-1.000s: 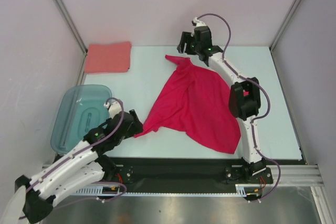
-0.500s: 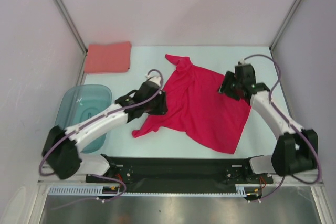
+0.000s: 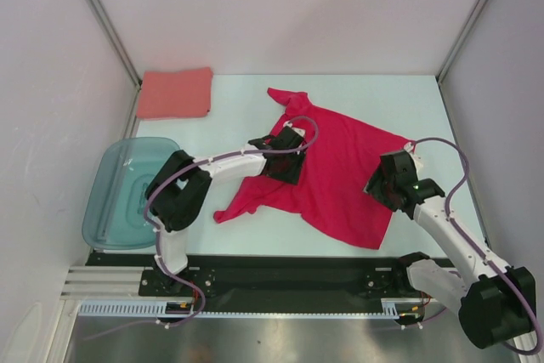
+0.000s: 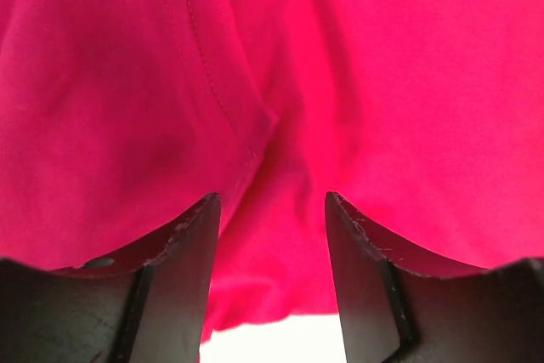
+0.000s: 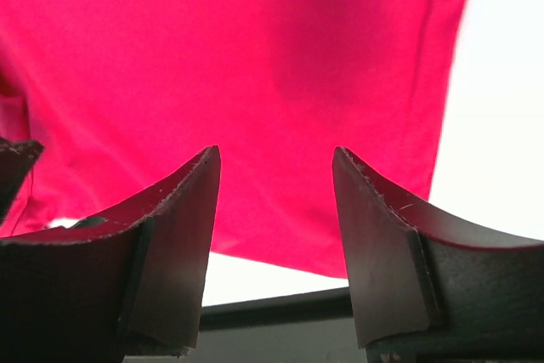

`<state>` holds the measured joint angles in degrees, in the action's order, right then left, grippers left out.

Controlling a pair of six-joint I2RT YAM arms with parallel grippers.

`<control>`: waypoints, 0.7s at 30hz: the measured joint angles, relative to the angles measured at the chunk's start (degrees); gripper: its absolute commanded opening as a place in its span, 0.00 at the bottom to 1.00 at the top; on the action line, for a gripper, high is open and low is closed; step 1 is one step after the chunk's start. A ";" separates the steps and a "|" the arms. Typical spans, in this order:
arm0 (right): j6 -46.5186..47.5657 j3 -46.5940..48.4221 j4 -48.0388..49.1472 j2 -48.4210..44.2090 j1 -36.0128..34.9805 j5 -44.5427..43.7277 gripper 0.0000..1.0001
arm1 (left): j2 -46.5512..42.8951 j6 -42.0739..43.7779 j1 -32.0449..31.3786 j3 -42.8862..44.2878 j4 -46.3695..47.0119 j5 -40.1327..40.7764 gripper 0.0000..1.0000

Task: Fold and stack the t-shirts
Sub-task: Flatten the tshirt out

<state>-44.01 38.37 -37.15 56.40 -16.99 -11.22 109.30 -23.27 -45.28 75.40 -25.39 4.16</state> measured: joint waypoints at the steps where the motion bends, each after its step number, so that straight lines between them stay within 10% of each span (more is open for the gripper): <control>1: -0.22 0.00 -0.07 0.28 0.28 -0.37 0.60 | 0.76 -0.02 -0.04 0.20 0.00 0.22 0.56; 5: -0.90 0.00 -0.04 1.64 0.87 -1.57 0.60 | 3.39 -0.17 -0.17 0.66 -0.44 1.92 0.42; 10: -1.62 -0.33 0.15 2.75 3.08 -3.15 0.59 | 4.50 -0.07 -0.07 2.21 -1.11 4.55 0.00; 16: -1.46 -1.09 1.16 4.79 8.17 -3.13 0.59 | 4.04 -0.20 0.76 2.67 -2.36 6.91 0.03; 21: -0.85 -1.16 3.45 8.35 11.08 -2.67 0.59 | 0.31 -0.02 2.19 2.67 -3.45 7.89 0.44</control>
<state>-44.86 37.21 -33.69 64.75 -5.91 -13.89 109.60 -23.29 -43.09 78.06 -28.84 12.05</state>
